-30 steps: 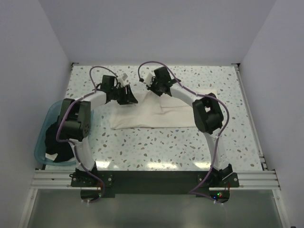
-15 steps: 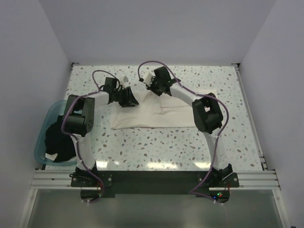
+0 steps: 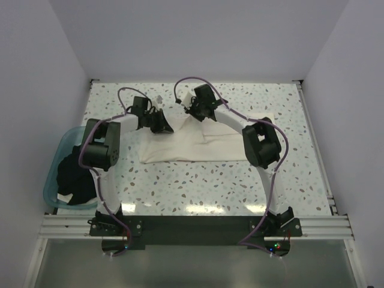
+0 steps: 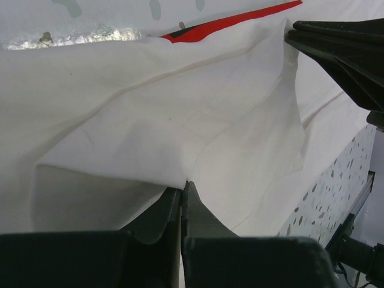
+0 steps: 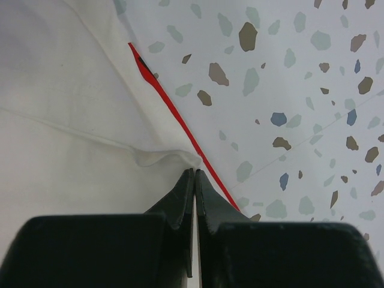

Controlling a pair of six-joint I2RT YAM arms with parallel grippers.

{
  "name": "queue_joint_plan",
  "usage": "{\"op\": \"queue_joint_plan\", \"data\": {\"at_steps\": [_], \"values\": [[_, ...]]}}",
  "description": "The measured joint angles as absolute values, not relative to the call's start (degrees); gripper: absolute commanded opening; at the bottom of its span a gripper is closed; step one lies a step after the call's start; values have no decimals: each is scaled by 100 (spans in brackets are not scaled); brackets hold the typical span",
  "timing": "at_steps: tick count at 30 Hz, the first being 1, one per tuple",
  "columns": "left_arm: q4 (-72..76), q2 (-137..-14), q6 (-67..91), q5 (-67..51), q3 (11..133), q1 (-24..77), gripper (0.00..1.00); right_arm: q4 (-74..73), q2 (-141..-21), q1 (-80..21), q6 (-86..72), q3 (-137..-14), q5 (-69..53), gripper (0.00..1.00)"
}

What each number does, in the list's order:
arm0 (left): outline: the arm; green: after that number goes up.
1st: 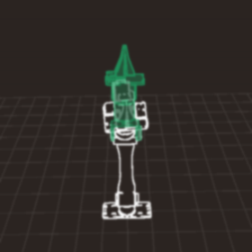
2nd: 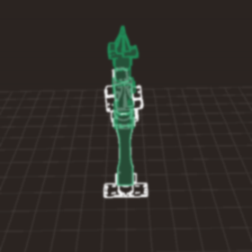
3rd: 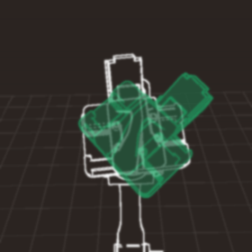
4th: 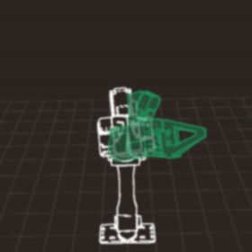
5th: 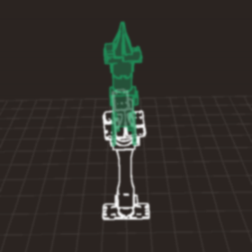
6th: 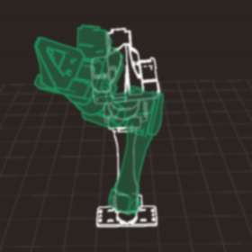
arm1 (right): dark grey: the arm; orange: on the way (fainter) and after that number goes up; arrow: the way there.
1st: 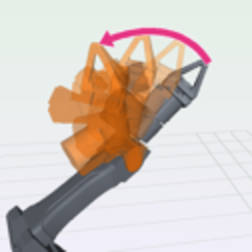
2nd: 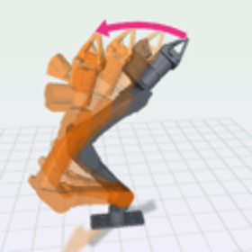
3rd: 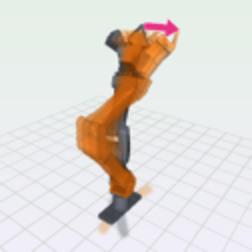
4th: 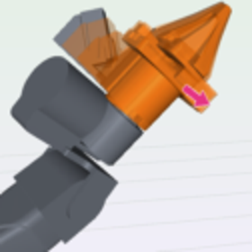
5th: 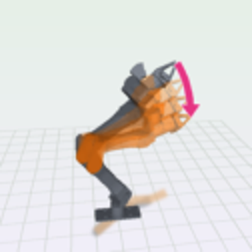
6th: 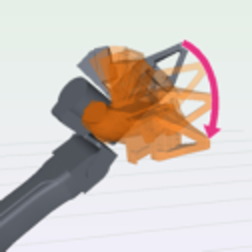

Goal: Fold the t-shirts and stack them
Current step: Fold the tshirt

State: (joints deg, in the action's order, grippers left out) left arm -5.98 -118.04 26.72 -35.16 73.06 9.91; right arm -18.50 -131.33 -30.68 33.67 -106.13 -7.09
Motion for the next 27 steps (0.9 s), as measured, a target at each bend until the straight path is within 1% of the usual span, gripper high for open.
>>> {"op": "queue_joint_plan", "data": {"at_steps": [6, 11, 18, 27], "values": [[-1160, -11566, 2401, -3752, 7312, 607, 0, -1925, -13061, -3046, 3457, -10560, -895, 0], [-1737, -11303, 1979, -3979, 7387, 298, 0, -2014, -12610, -3037, 3542, -10182, -1330, 0], [-2561, -11268, 1372, -4049, 7404, 263, 0, -2329, -12066, -3046, 3763, -9751, -1925, 0], [-3009, -11271, 958, -3922, 7404, 185, 0, -2845, -12025, -3201, 4084, -9181, -2357, 0]]}}
